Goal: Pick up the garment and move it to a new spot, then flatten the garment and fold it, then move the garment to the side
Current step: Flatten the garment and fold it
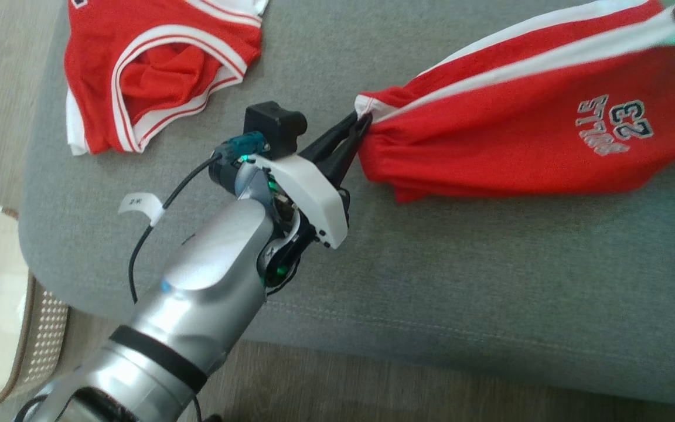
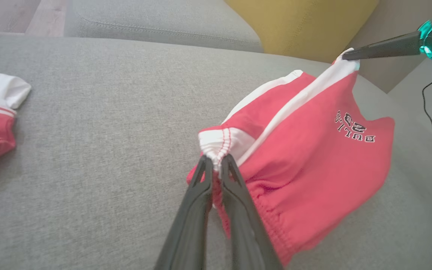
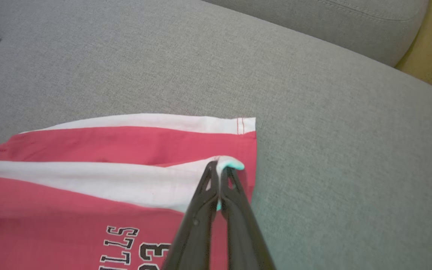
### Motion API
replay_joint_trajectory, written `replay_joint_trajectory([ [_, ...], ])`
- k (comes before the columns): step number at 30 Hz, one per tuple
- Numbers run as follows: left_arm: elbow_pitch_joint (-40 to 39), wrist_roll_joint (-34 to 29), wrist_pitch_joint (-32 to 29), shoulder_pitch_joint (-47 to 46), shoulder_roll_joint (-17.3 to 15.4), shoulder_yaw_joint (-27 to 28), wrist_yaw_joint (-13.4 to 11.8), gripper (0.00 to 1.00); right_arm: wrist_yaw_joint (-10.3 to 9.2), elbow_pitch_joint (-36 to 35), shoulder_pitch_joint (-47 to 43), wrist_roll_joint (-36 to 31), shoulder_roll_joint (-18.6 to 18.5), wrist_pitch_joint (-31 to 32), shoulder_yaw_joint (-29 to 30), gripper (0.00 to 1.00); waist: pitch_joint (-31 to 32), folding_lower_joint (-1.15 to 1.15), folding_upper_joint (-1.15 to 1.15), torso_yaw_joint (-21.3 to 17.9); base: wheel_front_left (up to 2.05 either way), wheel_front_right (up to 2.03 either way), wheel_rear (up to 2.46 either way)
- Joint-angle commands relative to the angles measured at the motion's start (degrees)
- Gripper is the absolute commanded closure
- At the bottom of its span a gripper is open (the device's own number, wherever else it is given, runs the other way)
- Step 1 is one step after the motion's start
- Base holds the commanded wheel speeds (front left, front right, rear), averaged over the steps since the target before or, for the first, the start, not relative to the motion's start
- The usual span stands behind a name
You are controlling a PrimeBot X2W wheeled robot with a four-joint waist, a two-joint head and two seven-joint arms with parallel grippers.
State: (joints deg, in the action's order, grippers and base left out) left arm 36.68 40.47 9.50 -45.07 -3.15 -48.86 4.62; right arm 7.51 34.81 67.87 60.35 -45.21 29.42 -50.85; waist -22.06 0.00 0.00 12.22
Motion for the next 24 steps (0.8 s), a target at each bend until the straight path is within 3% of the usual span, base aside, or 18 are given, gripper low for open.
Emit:
replay_joint_trajectory([
  [1, -0.6, 0.0, 0.9, -2.7, -0.7, 1.8, 0.3, 1.0, -0.02, -0.5, 1.2, -0.7, -0.6, -0.9, 0.1, 1.0, -1.2, 0.0, 0.0, 0.9, 0.0, 0.0, 0.0],
  [10, 3.4, 2.0, 3.7, -5.9, 0.2, 0.0, 0.3, 1.0, -0.02, 3.4, 5.8, -1.3, 0.7, -4.2, -3.1, 1.0, -4.3, 0.0, 0.0, 2.5, 0.0, 0.0, 0.0],
  [24, 2.1, 7.9, 5.4, -10.1, 0.3, -5.4, -3.2, 1.0, -0.02, 5.6, 9.5, -0.2, 0.9, -9.2, -8.3, 1.0, -7.5, 0.0, 0.0, 3.1, 0.0, 0.0, 0.0],
])
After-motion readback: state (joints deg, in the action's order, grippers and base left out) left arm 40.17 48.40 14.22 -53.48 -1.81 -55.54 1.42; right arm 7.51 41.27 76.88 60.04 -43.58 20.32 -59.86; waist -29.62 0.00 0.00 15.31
